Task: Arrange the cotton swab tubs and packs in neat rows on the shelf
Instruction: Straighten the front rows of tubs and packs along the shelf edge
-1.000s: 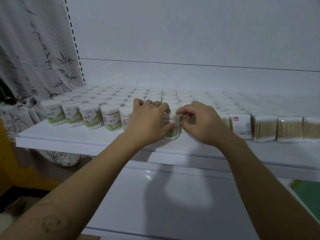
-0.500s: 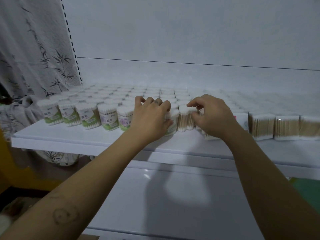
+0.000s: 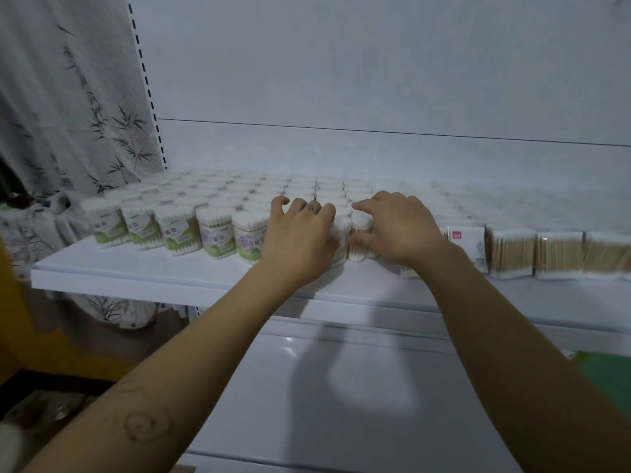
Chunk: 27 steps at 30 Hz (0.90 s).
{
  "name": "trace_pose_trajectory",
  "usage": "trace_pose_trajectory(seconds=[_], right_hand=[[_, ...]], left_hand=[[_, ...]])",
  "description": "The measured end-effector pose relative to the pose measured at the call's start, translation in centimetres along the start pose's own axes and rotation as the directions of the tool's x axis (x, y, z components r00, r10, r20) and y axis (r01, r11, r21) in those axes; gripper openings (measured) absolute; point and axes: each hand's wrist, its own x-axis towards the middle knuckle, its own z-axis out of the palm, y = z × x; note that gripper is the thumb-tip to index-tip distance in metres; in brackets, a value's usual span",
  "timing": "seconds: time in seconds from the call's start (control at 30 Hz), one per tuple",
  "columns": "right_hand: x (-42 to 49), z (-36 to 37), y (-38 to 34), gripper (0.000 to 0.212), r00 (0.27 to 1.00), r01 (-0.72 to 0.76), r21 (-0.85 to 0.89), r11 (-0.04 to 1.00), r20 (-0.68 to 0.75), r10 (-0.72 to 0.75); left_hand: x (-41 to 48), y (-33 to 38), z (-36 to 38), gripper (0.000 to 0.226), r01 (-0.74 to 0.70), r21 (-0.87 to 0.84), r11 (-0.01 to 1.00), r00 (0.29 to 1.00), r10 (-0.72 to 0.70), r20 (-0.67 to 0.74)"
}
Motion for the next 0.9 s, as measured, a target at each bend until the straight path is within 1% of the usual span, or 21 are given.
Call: trace_pose_trajectory(seconds=[0.1, 0.23, 0.37, 0.43, 0.6, 0.77, 0.9], right_hand=[[0.0, 0.3, 0.0, 0.054, 1.000, 0.022, -0.052, 0.998, 0.008, -0.022], [-0.1, -0.1, -0.1, 0.046, 0.998, 0.026, -0.093, 0.995, -0.053, -0.031], [-0.4, -0.5, 0.0, 0.031, 0.995, -0.008, -0.003, 1.000, -0.102, 0.007], [-0.9, -0.3, 0.2, 0.028, 0.994, -0.021, 0.041, 0.999, -0.104, 0.025], [-2.1, -1.2, 0.5, 0.036, 0.998, -0.044, 0.111, 0.993, -0.049, 0.049], [-3.5, -1.7, 0.8, 0.032, 0.999, -0.039, 0.095, 0.995, -0.002, 0.039], [-3.7, -1.7, 0.5, 0.049, 0.997, -0.077, 0.103, 0.992, -0.020, 0.080]], left_hand=[[-0.1, 0.0, -0.2, 0.032, 0.010, 0.013, 1.000, 1.000, -0.010, 0.024], [0.2, 0.2, -0.5, 0.033, 0.012, 0.015, 1.000, 0.999, -0.013, 0.041], [0.4, 0.3, -0.6, 0.030, 0.024, 0.032, 0.999, 0.998, -0.026, 0.065], [0.4, 0.5, -0.7, 0.029, 0.022, 0.041, 0.999, 0.997, -0.024, 0.068], [0.8, 0.6, -0.8, 0.029, 0.034, 0.060, 0.998, 0.997, -0.037, 0.061], [0.6, 0.7, -0.6, 0.035, 0.039, 0.048, 0.998, 0.998, -0.042, 0.055], [0.0, 0.9, -1.2, 0.042, 0.003, -0.006, 1.000, 1.000, -0.003, 0.019]])
